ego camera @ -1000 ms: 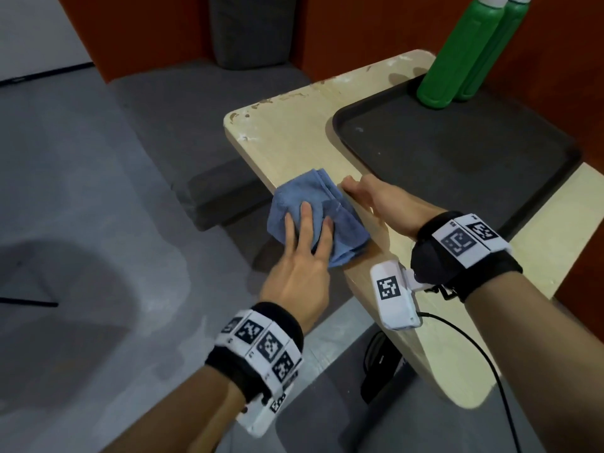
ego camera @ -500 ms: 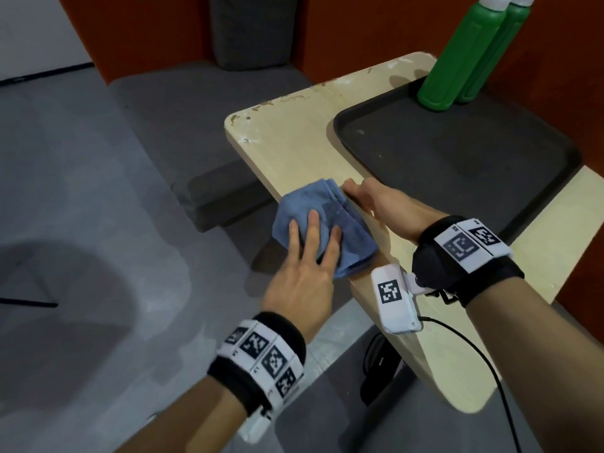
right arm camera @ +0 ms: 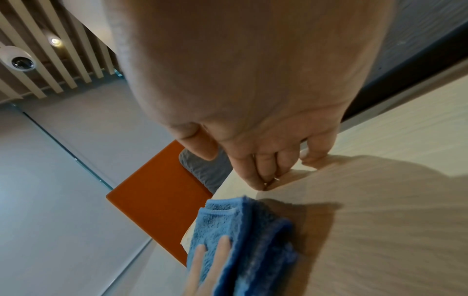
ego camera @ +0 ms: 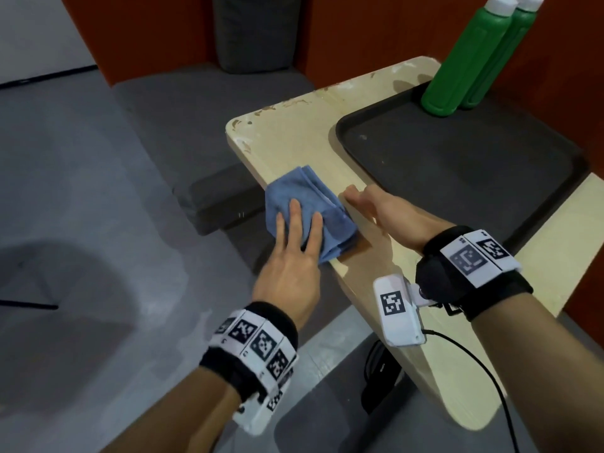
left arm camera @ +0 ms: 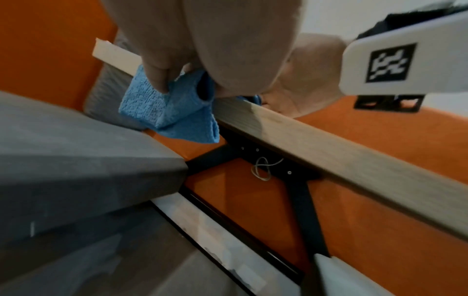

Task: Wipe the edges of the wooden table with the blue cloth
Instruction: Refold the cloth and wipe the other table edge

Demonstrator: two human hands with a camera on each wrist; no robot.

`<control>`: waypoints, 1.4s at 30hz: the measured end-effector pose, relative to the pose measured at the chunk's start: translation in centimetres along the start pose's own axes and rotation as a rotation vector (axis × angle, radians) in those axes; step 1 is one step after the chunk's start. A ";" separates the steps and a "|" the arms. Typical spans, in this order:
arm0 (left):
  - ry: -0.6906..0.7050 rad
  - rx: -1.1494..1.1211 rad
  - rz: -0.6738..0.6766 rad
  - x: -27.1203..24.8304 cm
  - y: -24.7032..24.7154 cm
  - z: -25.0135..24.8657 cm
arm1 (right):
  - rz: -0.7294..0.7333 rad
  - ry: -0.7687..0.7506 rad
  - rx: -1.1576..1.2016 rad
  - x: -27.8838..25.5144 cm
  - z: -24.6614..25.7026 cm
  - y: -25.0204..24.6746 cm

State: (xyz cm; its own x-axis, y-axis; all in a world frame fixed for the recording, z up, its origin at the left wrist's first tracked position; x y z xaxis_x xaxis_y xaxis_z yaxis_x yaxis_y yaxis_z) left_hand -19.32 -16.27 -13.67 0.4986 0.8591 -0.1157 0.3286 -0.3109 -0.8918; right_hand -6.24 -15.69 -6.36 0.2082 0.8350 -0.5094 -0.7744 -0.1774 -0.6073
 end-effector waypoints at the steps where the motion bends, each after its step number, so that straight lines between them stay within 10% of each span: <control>1: 0.000 0.005 0.004 0.2 -0.1 0.2 | 0.002 -0.014 0.000 0.4 -0.2 0.0; 12: -0.182 -0.052 -0.088 6.9 -4.7 5.6 | -0.059 -0.116 -0.123 2.3 1.9 -0.3; 42: -0.059 -0.238 -0.015 6.5 -4.8 5.7 | -0.023 -0.212 -0.169 6.9 6.7 1.7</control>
State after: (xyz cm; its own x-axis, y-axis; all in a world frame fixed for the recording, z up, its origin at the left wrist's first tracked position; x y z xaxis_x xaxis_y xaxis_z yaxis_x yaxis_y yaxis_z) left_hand -22.21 -6.88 -12.57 0.4468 0.8844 -0.1351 0.5185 -0.3791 -0.7665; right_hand -10.07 -6.78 -6.83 0.0811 0.9272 -0.3657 -0.6567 -0.2263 -0.7194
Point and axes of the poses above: each hand's wrist, its own x-axis towards the middle knuckle, its own y-axis out of the palm, z = x × y, the point moved 7 cm from there along x, towards the middle knuckle, and after that the axes turned 1 degree about -y, right-handed, at the moved point
